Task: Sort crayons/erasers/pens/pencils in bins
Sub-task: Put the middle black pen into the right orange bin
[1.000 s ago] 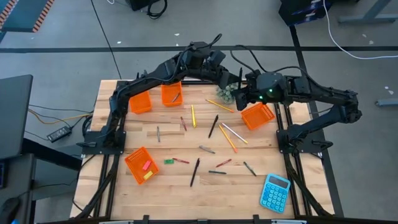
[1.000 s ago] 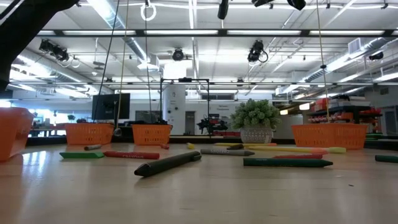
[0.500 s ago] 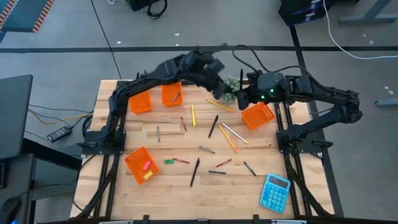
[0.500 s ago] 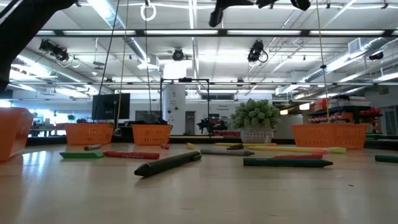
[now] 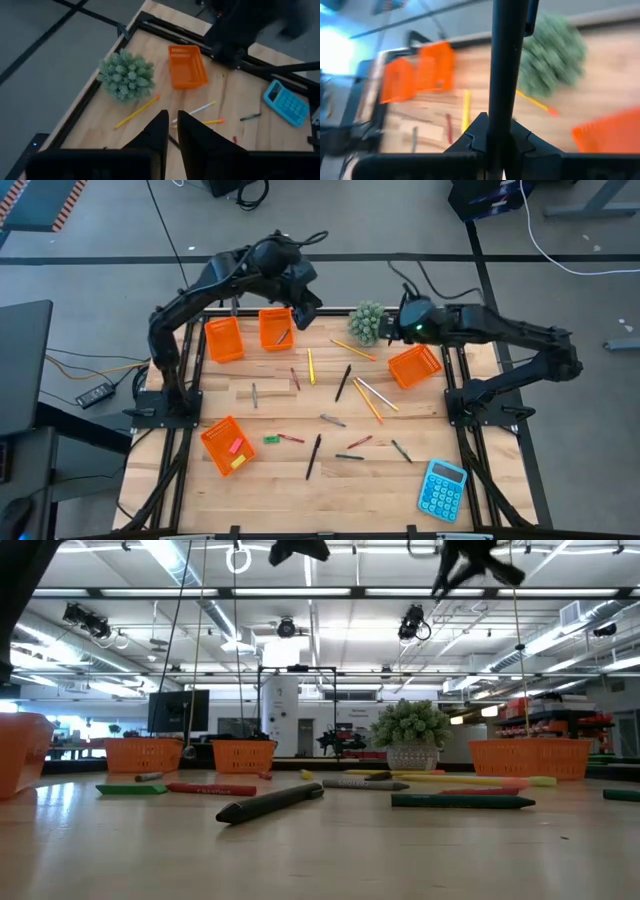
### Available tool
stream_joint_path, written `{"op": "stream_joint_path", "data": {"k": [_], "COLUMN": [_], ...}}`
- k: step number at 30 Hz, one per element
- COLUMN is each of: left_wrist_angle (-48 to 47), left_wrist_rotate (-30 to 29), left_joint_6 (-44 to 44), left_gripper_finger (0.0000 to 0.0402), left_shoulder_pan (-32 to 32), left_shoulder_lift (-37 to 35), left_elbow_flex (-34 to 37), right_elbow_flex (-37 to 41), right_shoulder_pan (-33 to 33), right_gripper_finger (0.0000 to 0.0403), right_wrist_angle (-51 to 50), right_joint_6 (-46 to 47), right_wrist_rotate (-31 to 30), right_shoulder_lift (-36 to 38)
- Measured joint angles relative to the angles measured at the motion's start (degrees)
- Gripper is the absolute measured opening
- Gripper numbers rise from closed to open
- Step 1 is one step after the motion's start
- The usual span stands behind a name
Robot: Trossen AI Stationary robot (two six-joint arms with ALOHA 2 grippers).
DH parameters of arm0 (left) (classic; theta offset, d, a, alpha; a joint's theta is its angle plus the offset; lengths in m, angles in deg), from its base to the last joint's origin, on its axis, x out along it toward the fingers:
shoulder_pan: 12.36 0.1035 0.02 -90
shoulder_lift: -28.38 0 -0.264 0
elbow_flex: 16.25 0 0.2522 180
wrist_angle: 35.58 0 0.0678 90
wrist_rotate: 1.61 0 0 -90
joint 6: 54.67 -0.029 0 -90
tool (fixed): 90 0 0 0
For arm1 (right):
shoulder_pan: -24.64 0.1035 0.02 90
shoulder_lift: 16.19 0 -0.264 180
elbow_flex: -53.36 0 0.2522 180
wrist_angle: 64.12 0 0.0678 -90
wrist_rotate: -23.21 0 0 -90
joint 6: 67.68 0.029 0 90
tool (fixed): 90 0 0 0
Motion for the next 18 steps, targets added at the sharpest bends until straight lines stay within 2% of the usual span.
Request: {"op": "stream_joint_path", "data": {"k": [6, 13, 18], "left_wrist_angle": [-0.3, -1.3, -3.7], "left_wrist_rotate": [-0.3, -0.3, -0.3], "left_joint_6": [-0.8, -1.8, -2.7], "left_gripper_finger": [0.0048, 0.0048, 0.0048], "left_shoulder_pan": [-0.5, -2.6, -3.8], "left_shoulder_lift": [-2.2, -2.9, -2.8], "left_elbow_flex": [0.0, 0.0, 0.0], "right_elbow_flex": [14.4, 29.2, 32.0], "right_shoulder_pan": [-2.6, -8.5, -10.4], "right_gripper_finger": [0.0057, 0.0036, 0.0043], "right_wrist_angle": [3.9, 13.1, 13.2], "right_joint_6": [16.0, 20.8, 21.1], "right_wrist_rotate": [3.6, 11.0, 12.0], "right_shoulder_lift": [1.5, 4.5, 4.8]}}
